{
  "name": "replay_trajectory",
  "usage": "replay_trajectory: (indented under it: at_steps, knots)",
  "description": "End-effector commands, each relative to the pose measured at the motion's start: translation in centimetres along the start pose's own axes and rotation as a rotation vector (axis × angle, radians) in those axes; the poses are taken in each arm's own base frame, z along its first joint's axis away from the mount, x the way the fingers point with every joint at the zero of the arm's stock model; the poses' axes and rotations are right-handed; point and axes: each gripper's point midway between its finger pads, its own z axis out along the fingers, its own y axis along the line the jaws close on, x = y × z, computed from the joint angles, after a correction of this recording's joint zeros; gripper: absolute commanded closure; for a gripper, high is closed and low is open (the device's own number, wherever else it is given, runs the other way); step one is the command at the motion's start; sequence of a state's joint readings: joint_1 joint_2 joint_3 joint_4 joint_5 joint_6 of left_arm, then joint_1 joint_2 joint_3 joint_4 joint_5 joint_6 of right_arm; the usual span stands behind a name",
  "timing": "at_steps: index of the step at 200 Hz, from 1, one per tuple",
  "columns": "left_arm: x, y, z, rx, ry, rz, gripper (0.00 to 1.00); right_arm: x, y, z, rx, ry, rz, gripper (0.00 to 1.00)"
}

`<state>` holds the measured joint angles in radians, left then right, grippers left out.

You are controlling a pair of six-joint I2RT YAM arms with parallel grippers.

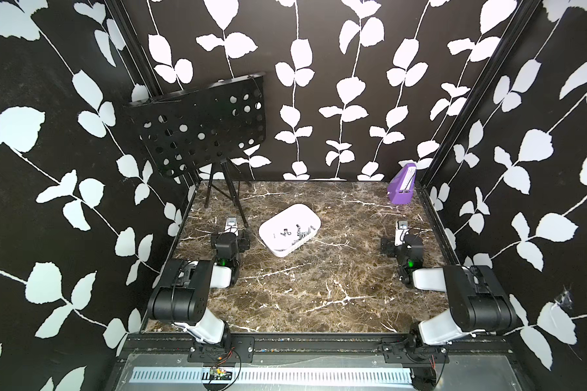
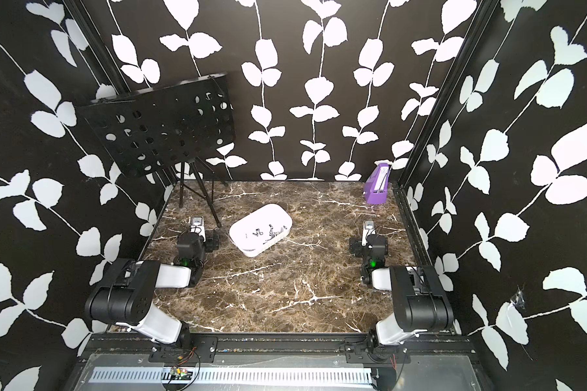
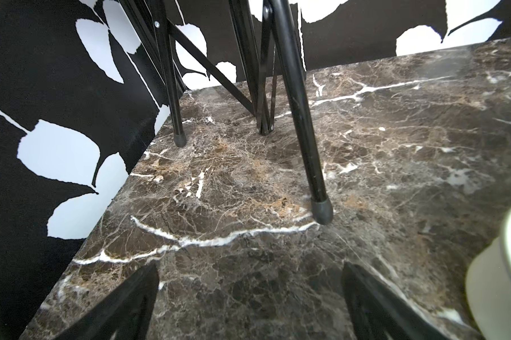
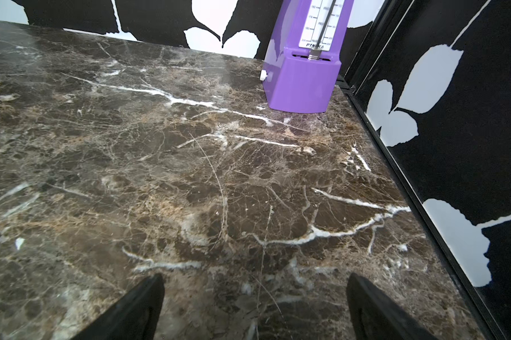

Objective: Put the socket on the desktop into the storage box
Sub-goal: Reset both arms

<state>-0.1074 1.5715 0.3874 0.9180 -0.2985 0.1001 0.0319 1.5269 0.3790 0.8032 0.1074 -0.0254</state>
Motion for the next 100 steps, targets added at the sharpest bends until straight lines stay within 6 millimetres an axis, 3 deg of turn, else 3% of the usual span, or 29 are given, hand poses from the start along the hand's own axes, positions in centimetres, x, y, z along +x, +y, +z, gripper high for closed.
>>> replay_trajectory:
  at_steps: [1,100]
  knots:
    - [-0.8,0.36,-0.15,-0.005,-0.036,-0.02,0.01,-2.04,-0.1,0.27,-0.005,-0.057,0.025,0.01]
    - [-0.61,0.34,-0.2,-0.001,-0.02,-0.018,0.01,-1.96,-0.01,0.26,-0.006,-0.056,0.024,0.01]
